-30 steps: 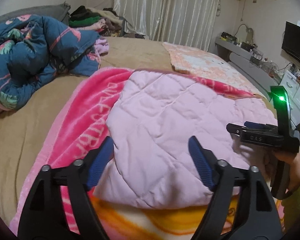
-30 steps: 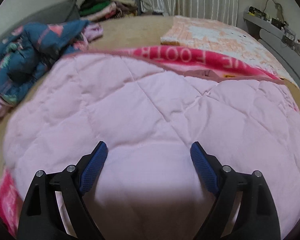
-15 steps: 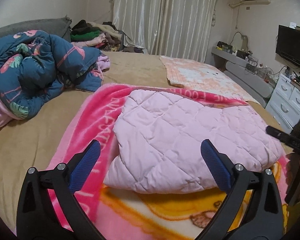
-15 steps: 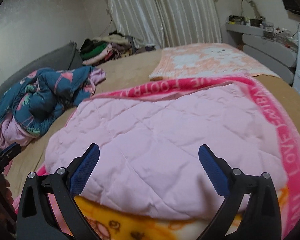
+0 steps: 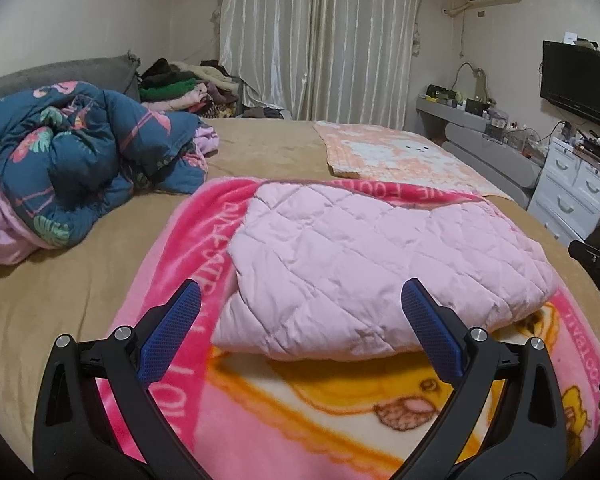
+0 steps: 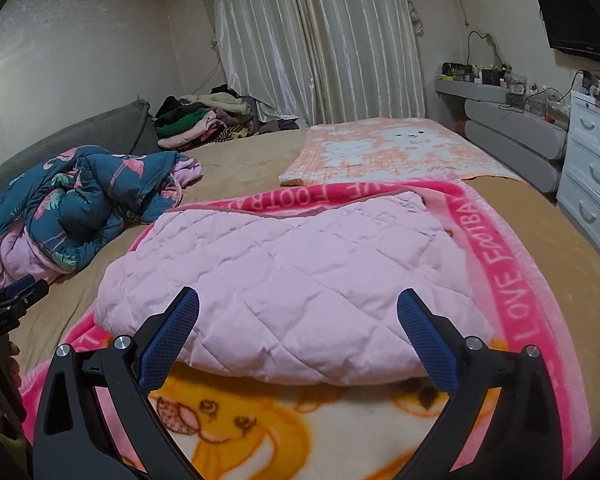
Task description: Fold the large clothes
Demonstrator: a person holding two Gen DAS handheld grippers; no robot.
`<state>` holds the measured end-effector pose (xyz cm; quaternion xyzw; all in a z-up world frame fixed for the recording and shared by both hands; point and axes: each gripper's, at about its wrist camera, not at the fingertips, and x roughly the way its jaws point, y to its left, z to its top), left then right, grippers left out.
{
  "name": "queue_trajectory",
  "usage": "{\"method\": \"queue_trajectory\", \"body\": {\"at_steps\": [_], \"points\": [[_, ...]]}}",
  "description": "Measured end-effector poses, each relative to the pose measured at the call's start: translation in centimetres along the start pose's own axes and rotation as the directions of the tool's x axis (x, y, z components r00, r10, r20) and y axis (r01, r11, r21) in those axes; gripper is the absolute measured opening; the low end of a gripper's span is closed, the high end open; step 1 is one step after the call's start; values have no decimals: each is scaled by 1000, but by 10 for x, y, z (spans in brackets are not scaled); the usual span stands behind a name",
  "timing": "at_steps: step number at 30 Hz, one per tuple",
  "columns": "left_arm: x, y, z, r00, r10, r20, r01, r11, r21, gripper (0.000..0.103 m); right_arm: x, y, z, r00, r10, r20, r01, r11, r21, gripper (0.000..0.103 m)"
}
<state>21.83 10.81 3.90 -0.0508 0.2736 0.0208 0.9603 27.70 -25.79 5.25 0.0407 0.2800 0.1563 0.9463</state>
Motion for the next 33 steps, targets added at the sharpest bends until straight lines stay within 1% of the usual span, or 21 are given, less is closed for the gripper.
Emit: {"method": "queue_trajectory", "body": {"at_steps": [6, 13, 16, 19, 27, 33], "points": [[-1, -4, -14, 1000, 10, -15, -10, 1000, 6, 94, -11, -9, -17, 999, -32, -12, 32, 999, 12, 99], [9, -22, -33, 998, 4, -69, -1, 999, 50, 94, -12, -26, -43, 996, -71, -51, 73, 996, 44, 99], [15, -32, -42, 996, 15, -87, -8, 996, 84, 94, -11, -34, -52, 994, -88, -68, 91, 995, 50, 99], [19, -39, -50, 994, 6, -111, 6, 995, 104, 94, -9, -39, -60, 992, -99, -84, 104, 993, 53, 99], [37, -46, -66, 984, -15, -176, 32, 995, 96, 94, 4, -51, -81, 987, -98, -128, 110, 990, 86, 99], [62, -35, -75, 972, -29, -233, 36, 999, 24, 94, 32, -60, -90, 979, -86, -182, 112, 985, 135, 99]]}}
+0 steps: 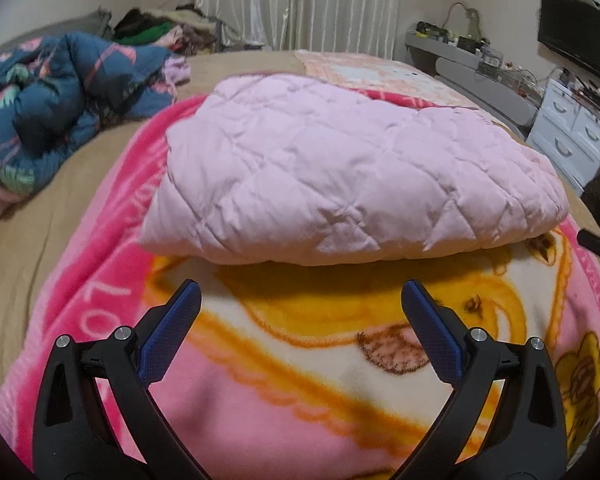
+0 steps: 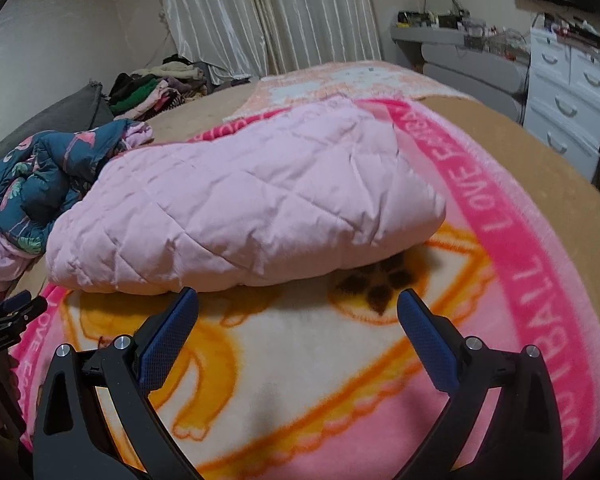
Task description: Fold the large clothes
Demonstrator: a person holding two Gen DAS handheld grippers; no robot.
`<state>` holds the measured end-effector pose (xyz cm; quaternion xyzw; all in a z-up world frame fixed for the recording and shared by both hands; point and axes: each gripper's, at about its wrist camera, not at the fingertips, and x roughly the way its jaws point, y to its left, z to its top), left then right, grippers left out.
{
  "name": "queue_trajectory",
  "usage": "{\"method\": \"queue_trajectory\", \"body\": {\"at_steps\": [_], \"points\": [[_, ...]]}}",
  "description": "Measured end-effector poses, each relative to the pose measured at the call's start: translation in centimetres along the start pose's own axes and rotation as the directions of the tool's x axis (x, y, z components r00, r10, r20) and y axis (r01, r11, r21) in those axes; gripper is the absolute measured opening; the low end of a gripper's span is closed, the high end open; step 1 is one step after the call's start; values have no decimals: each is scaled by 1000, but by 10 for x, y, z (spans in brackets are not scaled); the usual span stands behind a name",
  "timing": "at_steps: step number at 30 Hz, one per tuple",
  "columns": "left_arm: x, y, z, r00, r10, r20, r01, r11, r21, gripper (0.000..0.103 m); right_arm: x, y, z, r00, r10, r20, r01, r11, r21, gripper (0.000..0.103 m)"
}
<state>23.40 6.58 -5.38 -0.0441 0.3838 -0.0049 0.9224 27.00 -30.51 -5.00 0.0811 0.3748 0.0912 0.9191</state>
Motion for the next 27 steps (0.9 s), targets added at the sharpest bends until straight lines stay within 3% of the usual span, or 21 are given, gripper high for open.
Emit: {"method": "queue_trajectory", "body": {"at_steps": [5, 9, 13, 18, 21, 23, 25, 27], "points": [[23, 24, 1, 998, -43, -45, 37, 990, -133, 94, 28, -8, 2, 999, 28, -34, -25, 996, 89, 99], [38, 49, 5, 994, -101, -46, 84, 957, -278, 94, 49, -22, 10, 996, 84, -28, -75, 971, 225, 99], [59, 75, 12, 984, -173, -32, 141, 884, -445, 94, 74, -42, 18, 987, 163, -17, -142, 905, 401, 99], [82, 95, 19, 969, -247, 6, 208, 801, -561, 94, 98, -50, 31, 977, 211, 14, -194, 865, 463, 99], [97, 102, 19, 952, -304, 37, 258, 734, -628, 94, 110, -54, 37, 972, 233, 20, -214, 853, 477, 99], [108, 106, 16, 936, -347, 62, 293, 668, -684, 94, 118, -56, 40, 970, 241, 27, -224, 849, 478, 99], [117, 107, 17, 932, -354, 77, 302, 642, -705, 95, 129, -57, 44, 967, 251, 31, -235, 844, 482, 99], [123, 102, 18, 937, -339, 80, 295, 651, -699, 95, 137, -56, 48, 968, 248, 35, -234, 847, 478, 99]]}}
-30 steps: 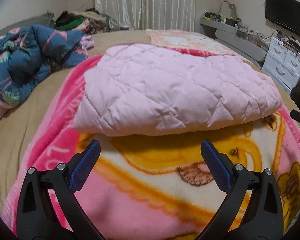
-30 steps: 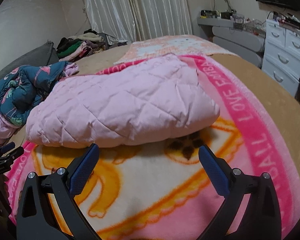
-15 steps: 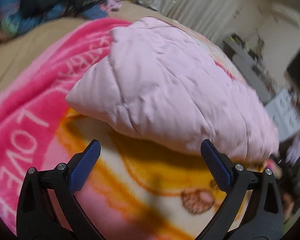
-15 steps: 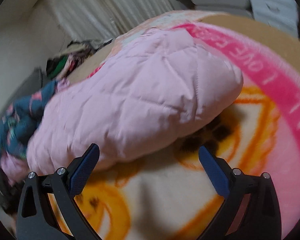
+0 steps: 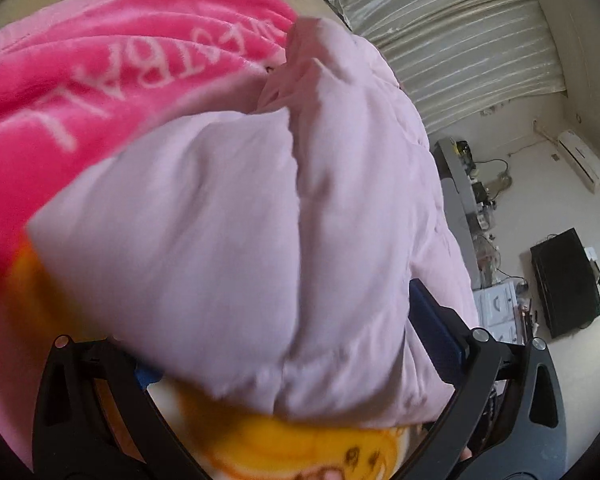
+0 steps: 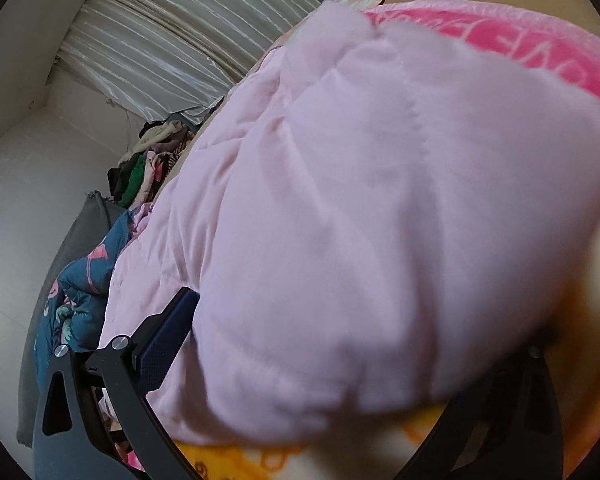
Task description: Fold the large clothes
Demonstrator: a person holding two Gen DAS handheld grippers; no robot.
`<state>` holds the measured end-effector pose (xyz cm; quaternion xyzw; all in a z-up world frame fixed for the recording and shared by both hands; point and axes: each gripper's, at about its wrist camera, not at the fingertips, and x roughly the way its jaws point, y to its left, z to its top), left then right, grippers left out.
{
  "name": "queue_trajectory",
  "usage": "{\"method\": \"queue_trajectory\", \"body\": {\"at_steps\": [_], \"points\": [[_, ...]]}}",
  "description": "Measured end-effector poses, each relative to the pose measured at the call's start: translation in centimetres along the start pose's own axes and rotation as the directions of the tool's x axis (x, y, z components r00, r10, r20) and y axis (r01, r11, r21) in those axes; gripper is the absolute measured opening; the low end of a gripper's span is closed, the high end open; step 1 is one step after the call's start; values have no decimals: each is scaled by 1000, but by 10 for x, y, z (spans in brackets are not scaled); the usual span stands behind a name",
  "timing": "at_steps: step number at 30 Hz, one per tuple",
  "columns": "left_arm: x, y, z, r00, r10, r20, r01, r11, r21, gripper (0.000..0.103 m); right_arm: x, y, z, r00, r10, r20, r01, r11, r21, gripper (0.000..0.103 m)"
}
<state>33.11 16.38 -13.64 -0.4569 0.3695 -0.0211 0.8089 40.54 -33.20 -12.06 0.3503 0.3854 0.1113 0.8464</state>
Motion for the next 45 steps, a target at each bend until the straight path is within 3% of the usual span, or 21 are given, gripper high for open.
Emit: {"method": "queue_trajectory", "body": {"at_steps": [4, 5, 6, 9, 12, 18, 22, 25, 35, 43, 45], "points": [[6, -5, -4, 1000, 9, 23, -10, 1000, 23, 95, 11, 11, 3, 999, -32, 6, 33, 996, -80, 97], [5, -6, -5, 1000, 6, 21, -6, 1000, 29, 90, 11, 13, 4, 999, -33, 6, 33, 995, -99, 93], [4, -8, -6, 1000, 6, 17, -6, 999, 40, 77, 9, 17, 4, 1000, -30, 2, 30, 992, -126, 85], [-8, -29, -9, 999, 52, 14, -53, 986, 158, 53, -2, 37, 5, 998, -58, -2, 56, 965, -255, 65], [-20, -46, -9, 994, 97, 40, -104, 962, 254, 42, -14, 55, 6, 997, -73, -11, 65, 938, -339, 54], [-62, -55, -24, 993, 110, 30, -114, 945, 307, 40, -61, 80, -18, 996, -88, -2, 77, 887, -456, 49], [-91, -54, -38, 991, 128, 33, -131, 924, 360, 40, -95, 85, -43, 998, -64, -8, 52, 873, -485, 49], [-111, -51, -52, 988, 149, 48, -156, 904, 397, 40, -120, 84, -62, 998, -65, -26, 44, 877, -479, 49], [-159, -30, -96, 984, 173, 42, -174, 887, 428, 40, -172, 72, -111, 994, -84, -63, 46, 887, -460, 49], [-174, -18, -117, 980, 194, 40, -192, 885, 424, 42, -176, 63, -133, 990, -101, -95, 54, 912, -407, 52], [-173, -16, -118, 978, 208, 35, -203, 884, 422, 47, -177, 53, -136, 988, -103, -111, 55, 928, -369, 58]]}}
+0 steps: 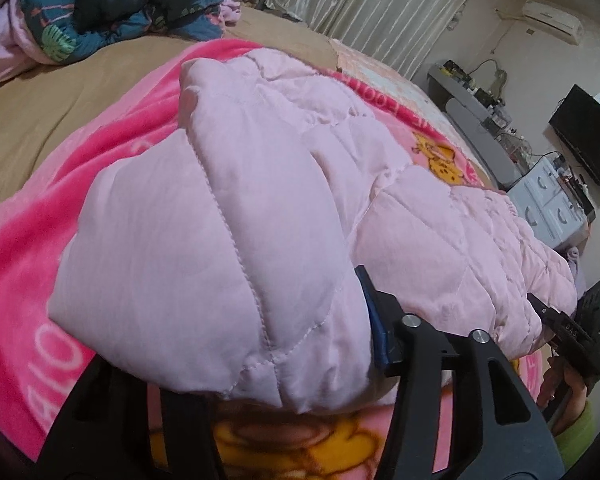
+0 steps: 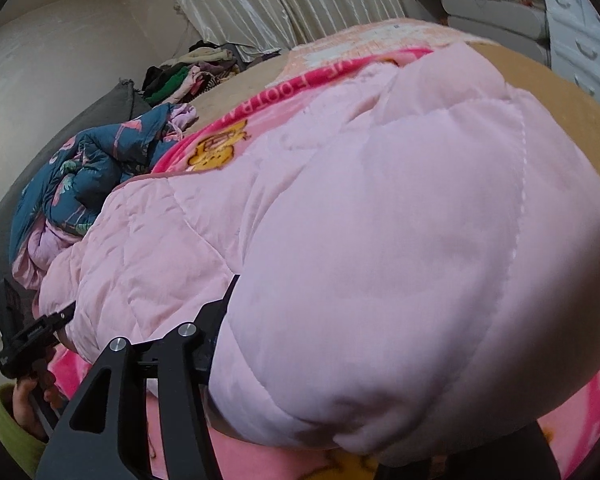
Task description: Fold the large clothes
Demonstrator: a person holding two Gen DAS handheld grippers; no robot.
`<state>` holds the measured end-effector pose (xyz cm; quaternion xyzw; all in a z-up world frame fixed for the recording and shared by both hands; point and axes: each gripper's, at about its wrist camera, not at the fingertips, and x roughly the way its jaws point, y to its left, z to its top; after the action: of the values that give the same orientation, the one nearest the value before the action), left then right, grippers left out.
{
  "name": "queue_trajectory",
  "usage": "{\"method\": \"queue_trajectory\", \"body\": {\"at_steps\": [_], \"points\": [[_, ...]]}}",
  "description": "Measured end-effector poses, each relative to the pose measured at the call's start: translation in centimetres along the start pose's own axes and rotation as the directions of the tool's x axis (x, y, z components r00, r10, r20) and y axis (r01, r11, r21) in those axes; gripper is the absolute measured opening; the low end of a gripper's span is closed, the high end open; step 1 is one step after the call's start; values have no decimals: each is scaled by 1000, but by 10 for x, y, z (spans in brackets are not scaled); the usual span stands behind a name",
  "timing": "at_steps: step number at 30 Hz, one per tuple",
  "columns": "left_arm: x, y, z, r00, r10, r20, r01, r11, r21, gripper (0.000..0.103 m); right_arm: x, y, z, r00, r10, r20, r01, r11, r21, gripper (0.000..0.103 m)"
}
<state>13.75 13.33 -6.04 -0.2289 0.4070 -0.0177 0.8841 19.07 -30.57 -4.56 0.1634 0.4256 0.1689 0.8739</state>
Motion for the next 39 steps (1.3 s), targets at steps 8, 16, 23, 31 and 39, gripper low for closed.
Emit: {"method": "queue_trajectory", "body": {"at_steps": [8, 16, 23, 31, 39], "points": [[-6, 0, -15, 998, 51, -38, -51, 999, 8, 84, -6, -14, -21, 999, -8, -34, 11, 995, 96, 91], [-37, -10, -37, 997, 74, 18, -75, 996, 42, 94, -66, 21, -58, 984, -148, 97, 158, 982, -103, 99], [-78, -31, -51, 984, 89, 155, -106, 989, 101, 94, -107, 89, -69, 957, -70, 281, 161, 935, -316, 99], [-107, -50, -65, 967, 103, 235, -141, 978, 151, 94, -110, 135, -85, 956, 30, 290, 105, 893, -437, 99], [-117, -60, -80, 969, 57, 242, -101, 979, 175, 94, -106, 148, -105, 958, -10, 286, 134, 898, -419, 99]]}}
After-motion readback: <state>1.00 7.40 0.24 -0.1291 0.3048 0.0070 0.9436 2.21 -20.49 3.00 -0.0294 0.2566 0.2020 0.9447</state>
